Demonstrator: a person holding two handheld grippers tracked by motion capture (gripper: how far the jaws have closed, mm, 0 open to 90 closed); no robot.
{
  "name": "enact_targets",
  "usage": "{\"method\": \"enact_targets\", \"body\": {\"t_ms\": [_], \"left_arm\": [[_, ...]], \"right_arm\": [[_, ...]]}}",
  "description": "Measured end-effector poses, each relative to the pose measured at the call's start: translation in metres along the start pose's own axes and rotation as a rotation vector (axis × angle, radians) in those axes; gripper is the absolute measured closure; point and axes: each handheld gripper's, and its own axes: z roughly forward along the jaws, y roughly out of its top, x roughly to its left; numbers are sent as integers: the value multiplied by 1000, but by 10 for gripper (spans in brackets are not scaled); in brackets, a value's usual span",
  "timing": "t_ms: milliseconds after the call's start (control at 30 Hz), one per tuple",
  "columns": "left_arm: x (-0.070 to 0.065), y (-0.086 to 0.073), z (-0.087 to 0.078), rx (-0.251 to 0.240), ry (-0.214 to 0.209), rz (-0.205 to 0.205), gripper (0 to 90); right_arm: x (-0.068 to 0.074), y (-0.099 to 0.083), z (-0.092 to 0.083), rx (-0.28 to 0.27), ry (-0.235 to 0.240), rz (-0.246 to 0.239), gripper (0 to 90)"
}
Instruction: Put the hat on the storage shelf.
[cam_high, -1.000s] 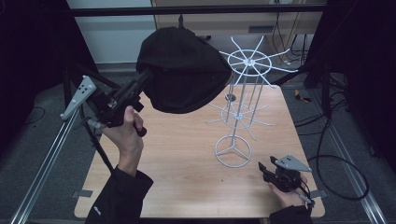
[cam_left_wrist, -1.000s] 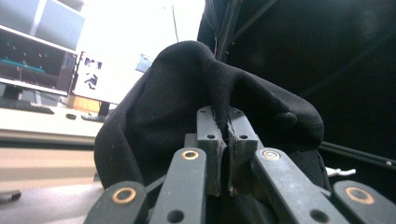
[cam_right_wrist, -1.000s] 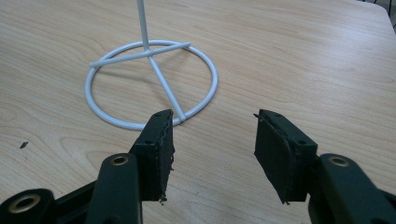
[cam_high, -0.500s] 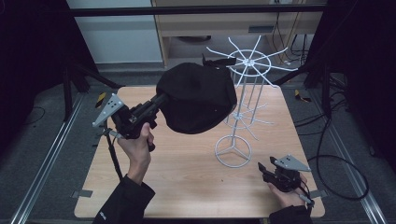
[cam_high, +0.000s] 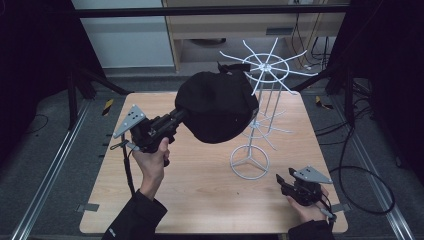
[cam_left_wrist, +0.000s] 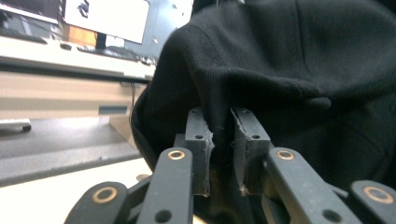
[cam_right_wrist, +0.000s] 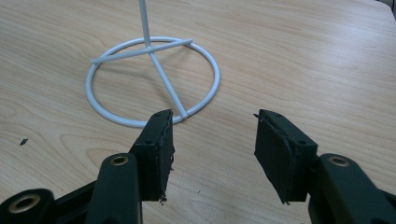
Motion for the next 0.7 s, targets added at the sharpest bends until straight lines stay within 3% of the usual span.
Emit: {"method": "enact_targets", "body": {"t_ms": [133,400,700], "left_arm": [[-1,-10,6,64,4,27,748],[-1,-23,16,123,-6,37,718],[0,-27,5,169,-2,80,521]], "right_arm": [[0,0,0,-1,-1,-1,468],[0,0,0,-1,-1,-1,467],[0,0,-1,-4,-1,2,466]]}}
